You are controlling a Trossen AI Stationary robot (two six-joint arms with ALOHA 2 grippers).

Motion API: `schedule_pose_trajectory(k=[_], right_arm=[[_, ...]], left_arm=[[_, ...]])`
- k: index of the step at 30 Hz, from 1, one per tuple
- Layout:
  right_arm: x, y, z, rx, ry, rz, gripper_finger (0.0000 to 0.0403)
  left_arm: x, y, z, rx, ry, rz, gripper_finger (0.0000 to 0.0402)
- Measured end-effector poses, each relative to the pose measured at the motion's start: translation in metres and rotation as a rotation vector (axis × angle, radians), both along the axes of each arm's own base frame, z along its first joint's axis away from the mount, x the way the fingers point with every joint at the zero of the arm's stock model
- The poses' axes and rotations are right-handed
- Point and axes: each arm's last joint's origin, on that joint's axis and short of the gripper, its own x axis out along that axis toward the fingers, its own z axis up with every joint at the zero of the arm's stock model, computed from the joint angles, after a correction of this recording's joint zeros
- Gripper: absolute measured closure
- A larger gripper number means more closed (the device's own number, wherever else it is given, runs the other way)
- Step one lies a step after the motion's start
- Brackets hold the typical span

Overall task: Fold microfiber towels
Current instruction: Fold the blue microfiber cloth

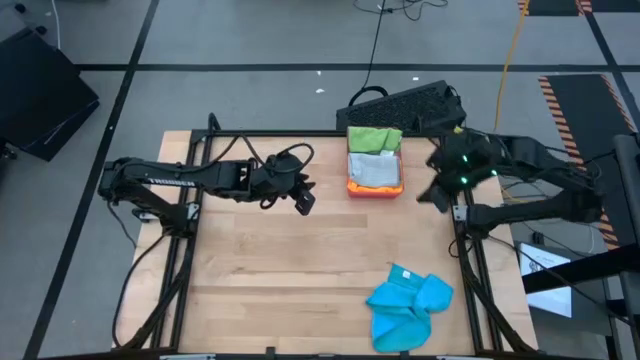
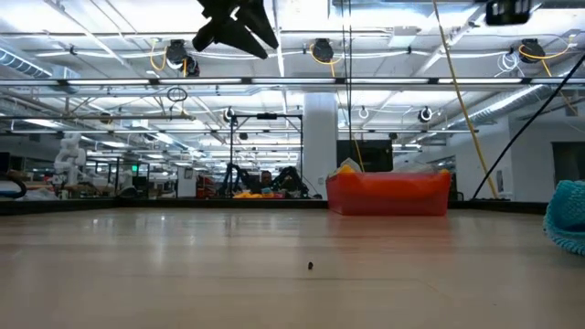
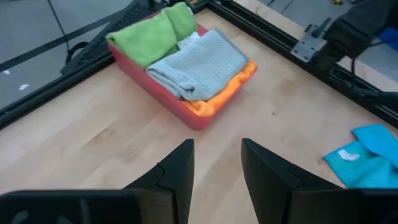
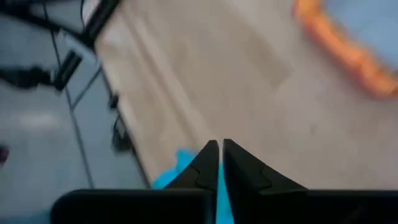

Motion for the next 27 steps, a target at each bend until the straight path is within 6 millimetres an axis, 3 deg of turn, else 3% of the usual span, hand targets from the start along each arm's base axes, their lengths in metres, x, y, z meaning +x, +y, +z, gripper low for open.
schedule_pose_trajectory(k=[6,11,18,27], right_arm=[[-0.003,0.038,-0.003,0.083,0.114,0.086,0.0331],[0.007,0.064,-0.021,0.074,0.208,0.135,0.0285],[0.017,0.1,-0.081,0.036,0.384,0.265,0.0248],[0.021,0.124,-0.162,0.098,0.291,0.404,0.023]], left_arm=[[0.0,-0.024,0.0,-0.046,-0.02,-0.04,0.0268],[-0.003,-0.051,0.0,-0.076,-0.033,-0.09,0.0268],[-0.011,-0.075,-0.002,-0.071,-0.022,-0.082,0.0268],[-0.016,-0.085,-0.006,-0.08,0.015,-0.095,0.0268]])
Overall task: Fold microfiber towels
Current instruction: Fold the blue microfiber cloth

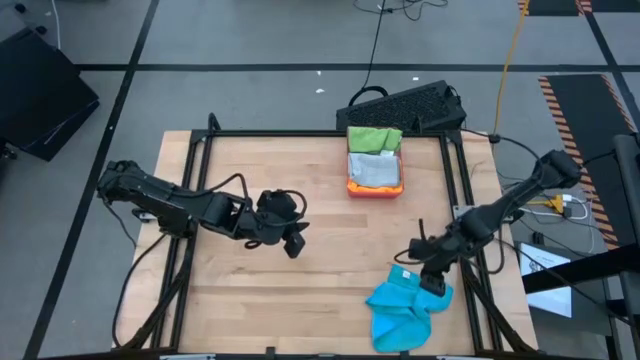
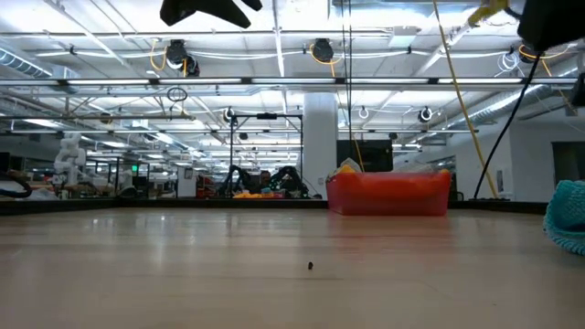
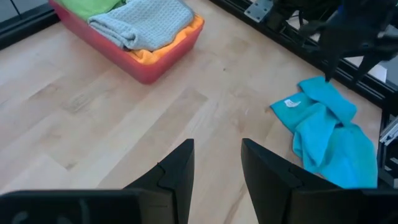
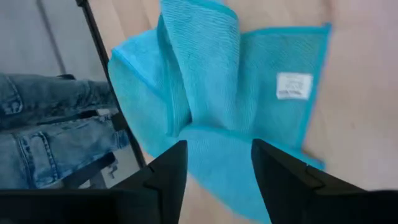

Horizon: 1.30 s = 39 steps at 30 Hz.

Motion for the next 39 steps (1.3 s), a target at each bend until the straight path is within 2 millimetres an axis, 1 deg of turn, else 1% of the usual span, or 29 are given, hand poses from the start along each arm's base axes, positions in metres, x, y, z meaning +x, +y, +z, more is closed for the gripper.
schedule_pose_trajectory(k=[4,9,11,15,18,21,26,32,36,39], right_arm=[[0.001,0.002,-0.019,0.019,-0.109,0.073,0.0218],[0.002,0.002,-0.035,0.018,-0.231,0.155,0.0199],[0.002,0.002,-0.04,0.005,-0.253,0.184,0.0189],[0.004,0.0,-0.05,-0.112,-0.273,0.212,0.0167],[0.011,-0.005,-0.059,-0.223,-0.253,0.143,0.0158],[0.018,-0.009,-0.068,-0.263,-0.22,0.11,0.0157],[0.03,-0.01,-0.081,-0.249,-0.203,0.129,0.0175],[0.036,-0.009,-0.096,-0.268,-0.148,0.132,0.0208],[0.039,-0.008,-0.101,-0.275,-0.155,0.15,0.0245],[0.04,-0.008,-0.098,-0.279,-0.181,0.134,0.0278]], left_arm=[[0.0,0.0,0.0,-0.001,-0.002,0.001,0.0268],[0.0,0.0,0.0,-0.019,-0.009,0.014,0.0268],[0.0,-0.002,0.0,-0.038,-0.013,0.018,0.0268],[-0.001,-0.006,0.0,-0.054,-0.018,0.014,0.0268],[-0.002,-0.01,0.0,-0.06,-0.02,0.008,0.0268],[-0.003,-0.012,0.0,-0.075,-0.025,0.011,0.0268],[-0.004,-0.016,0.0,-0.083,-0.028,0.009,0.0268],[-0.004,-0.015,0.0,-0.08,-0.032,0.019,0.0268],[-0.004,-0.015,0.0,-0.07,-0.035,0.027,0.0268],[-0.004,-0.015,0.0,-0.064,-0.031,0.023,0.0268]])
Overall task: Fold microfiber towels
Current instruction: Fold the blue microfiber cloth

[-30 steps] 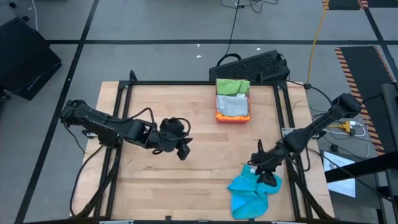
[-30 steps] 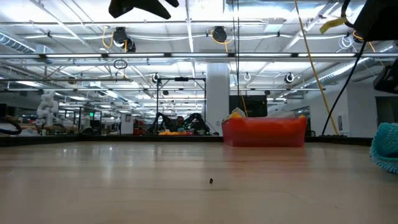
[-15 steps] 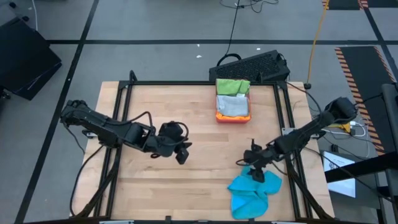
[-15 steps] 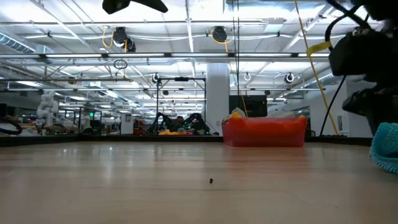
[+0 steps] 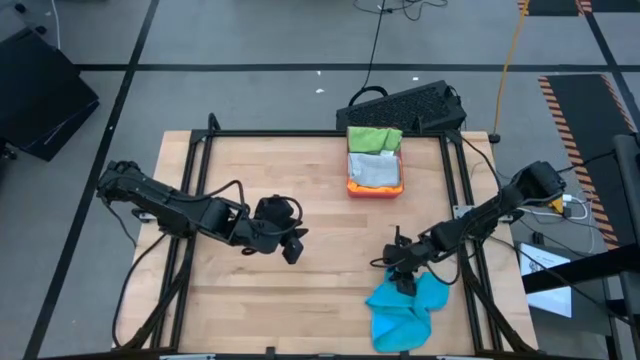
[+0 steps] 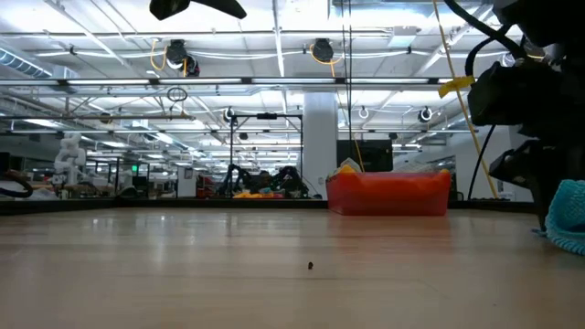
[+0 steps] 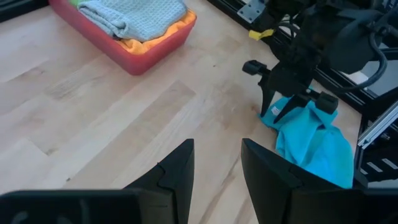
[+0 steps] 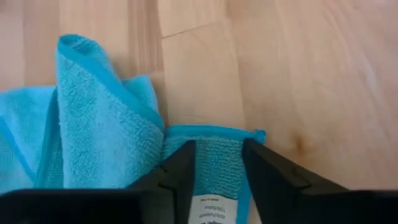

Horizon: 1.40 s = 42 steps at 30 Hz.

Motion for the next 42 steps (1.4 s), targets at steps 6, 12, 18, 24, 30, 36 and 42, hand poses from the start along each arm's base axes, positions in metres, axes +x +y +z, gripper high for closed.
schedule_pose_trajectory(k=[6,12,18,24,30,36,42], right_arm=[[-0.005,-0.013,0.013,-0.031,-0.023,-0.088,0.0298],[-0.01,-0.022,0.027,-0.064,-0.078,-0.078,0.0264],[-0.009,-0.021,0.025,-0.078,-0.069,-0.024,0.0209],[-0.01,-0.021,0.01,-0.068,-0.055,0.012,0.0181],[-0.013,-0.022,0.003,-0.063,-0.075,0.025,0.0184],[-0.02,-0.025,-0.005,-0.106,-0.087,0.051,0.0225],[-0.028,-0.029,-0.017,-0.127,-0.106,0.069,0.0309]], left_arm=[[-0.002,0.001,-0.002,0.009,0.025,0.001,0.0268],[-0.002,0.001,-0.002,0.034,0.028,0.001,0.0268],[-0.002,0.002,-0.002,0.042,0.025,0.01,0.0268],[-0.002,0.002,-0.002,0.027,0.017,0.031,0.0268],[-0.002,0.003,-0.001,0.026,0.006,0.056,0.0268],[-0.002,0.003,-0.001,0.039,0.004,0.063,0.0268],[-0.001,0.005,-0.001,0.059,0.007,0.067,0.0268]])
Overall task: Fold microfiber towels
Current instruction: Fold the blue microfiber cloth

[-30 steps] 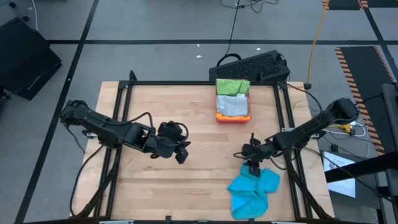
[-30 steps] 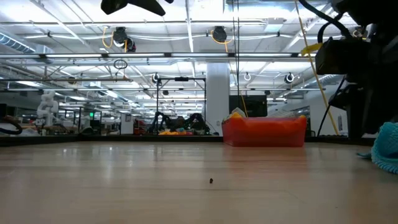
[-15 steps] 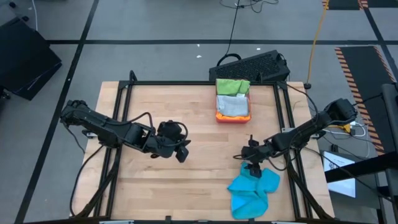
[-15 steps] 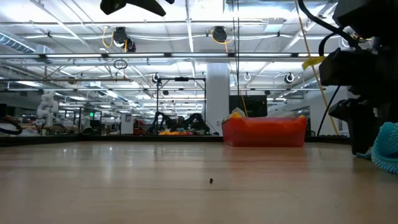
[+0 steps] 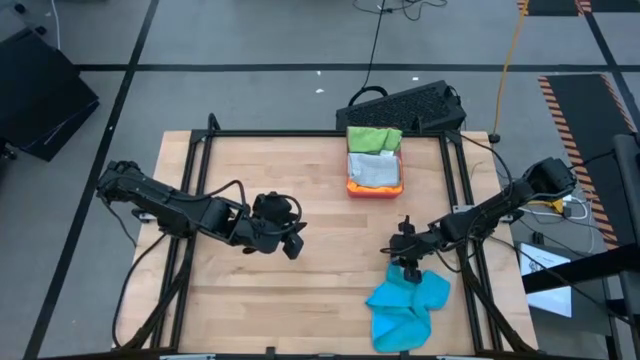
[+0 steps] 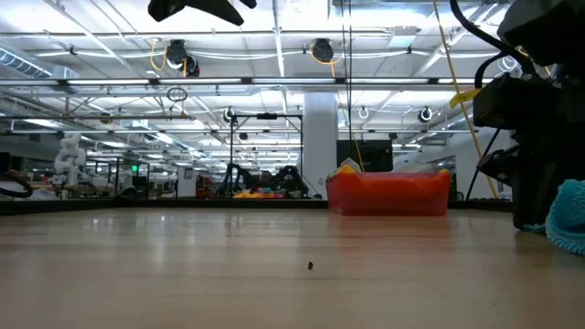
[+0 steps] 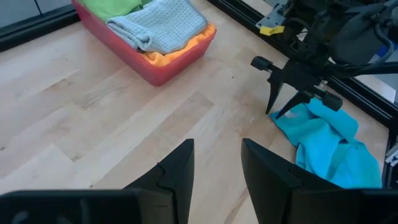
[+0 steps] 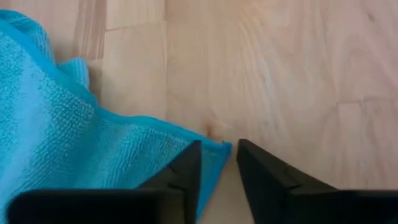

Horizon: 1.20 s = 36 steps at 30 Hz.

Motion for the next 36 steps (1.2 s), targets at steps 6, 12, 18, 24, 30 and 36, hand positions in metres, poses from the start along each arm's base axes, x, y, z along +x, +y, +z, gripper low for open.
schedule_pose_trajectory(k=[6,12,18,24,30,36], right_arm=[[0.0,-0.001,-0.002,-0.015,-0.031,-0.002,0.0392],[0.005,0.002,0.011,0.032,-0.055,0.0,0.0399],[0.008,0.004,0.041,0.071,-0.061,0.007,0.0402],[0.008,0.004,0.075,0.094,-0.113,-0.027,0.0402],[0.011,-0.001,0.108,0.13,-0.189,-0.068,0.0402],[0.024,-0.013,0.145,0.155,-0.343,-0.161,0.0403]], left_arm=[[0.002,0.007,0.0,0.0,0.0,0.022,0.0268],[0.004,0.013,0.0,0.013,0.006,0.032,0.0268],[0.005,0.016,0.0,0.023,0.009,0.032,0.0268],[0.005,0.018,0.0,0.03,0.009,0.033,0.0268],[0.012,0.019,0.004,0.011,-0.058,0.04,0.0268],[0.051,0.01,0.004,0.022,-0.261,-0.123,0.0258]])
